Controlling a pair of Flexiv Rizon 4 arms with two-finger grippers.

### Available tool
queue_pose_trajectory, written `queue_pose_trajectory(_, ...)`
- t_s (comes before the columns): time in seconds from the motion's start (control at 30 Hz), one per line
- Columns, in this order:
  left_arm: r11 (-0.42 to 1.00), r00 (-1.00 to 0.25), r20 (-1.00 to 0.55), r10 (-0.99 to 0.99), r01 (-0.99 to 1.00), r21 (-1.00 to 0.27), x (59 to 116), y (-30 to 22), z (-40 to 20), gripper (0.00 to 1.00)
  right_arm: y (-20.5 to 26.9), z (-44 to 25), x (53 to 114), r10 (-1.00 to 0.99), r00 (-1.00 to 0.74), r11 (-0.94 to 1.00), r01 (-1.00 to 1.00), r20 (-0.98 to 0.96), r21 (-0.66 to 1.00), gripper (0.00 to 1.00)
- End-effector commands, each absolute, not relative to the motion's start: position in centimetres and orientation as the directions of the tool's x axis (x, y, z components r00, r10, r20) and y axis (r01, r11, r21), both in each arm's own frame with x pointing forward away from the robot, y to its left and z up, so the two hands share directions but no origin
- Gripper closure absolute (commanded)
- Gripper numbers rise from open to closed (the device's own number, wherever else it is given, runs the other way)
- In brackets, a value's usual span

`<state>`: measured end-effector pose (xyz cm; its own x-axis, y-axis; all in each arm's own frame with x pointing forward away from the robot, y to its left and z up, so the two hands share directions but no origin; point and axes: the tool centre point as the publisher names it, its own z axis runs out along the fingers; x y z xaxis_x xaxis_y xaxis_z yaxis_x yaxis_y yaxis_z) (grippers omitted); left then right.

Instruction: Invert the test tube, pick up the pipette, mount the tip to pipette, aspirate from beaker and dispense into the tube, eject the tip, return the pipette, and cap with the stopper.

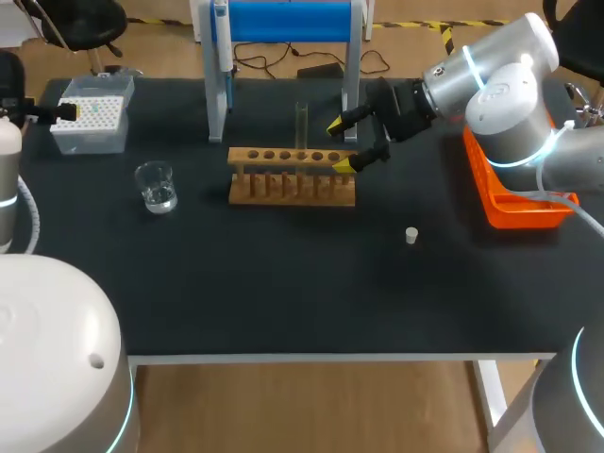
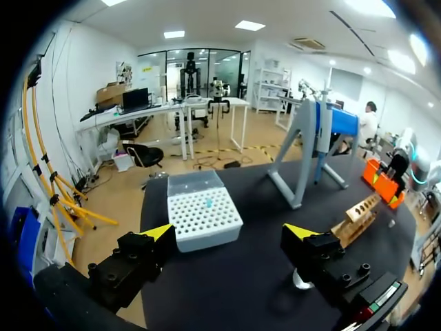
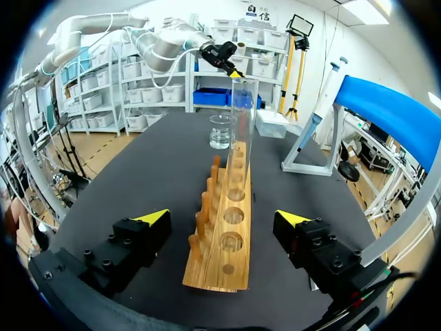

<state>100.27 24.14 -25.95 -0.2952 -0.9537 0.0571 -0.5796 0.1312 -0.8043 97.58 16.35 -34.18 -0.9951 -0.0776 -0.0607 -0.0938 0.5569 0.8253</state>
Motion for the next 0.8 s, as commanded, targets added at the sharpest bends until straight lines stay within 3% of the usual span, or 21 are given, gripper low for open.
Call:
queue_pose_trajectory(0.03, 0.130, -0.294, 0.056, -0.954, -0.574, -0.808, 100.3, 24.1, -26.1, 0.00, 16.3, -34.1, 97.5, -0.078, -0.995, 0.559, -0.093, -0.060, 0.824, 0.00)
queue_pose_trajectory(0.8, 0.144, -0.248, 0.012, -0.969, -0.600, -0.787, 103.8, 24.7, -28.1, 0.00, 16.3, -34.1, 97.5, -0.078, -0.995, 0.559, -0.093, -0.060, 0.824, 0.00)
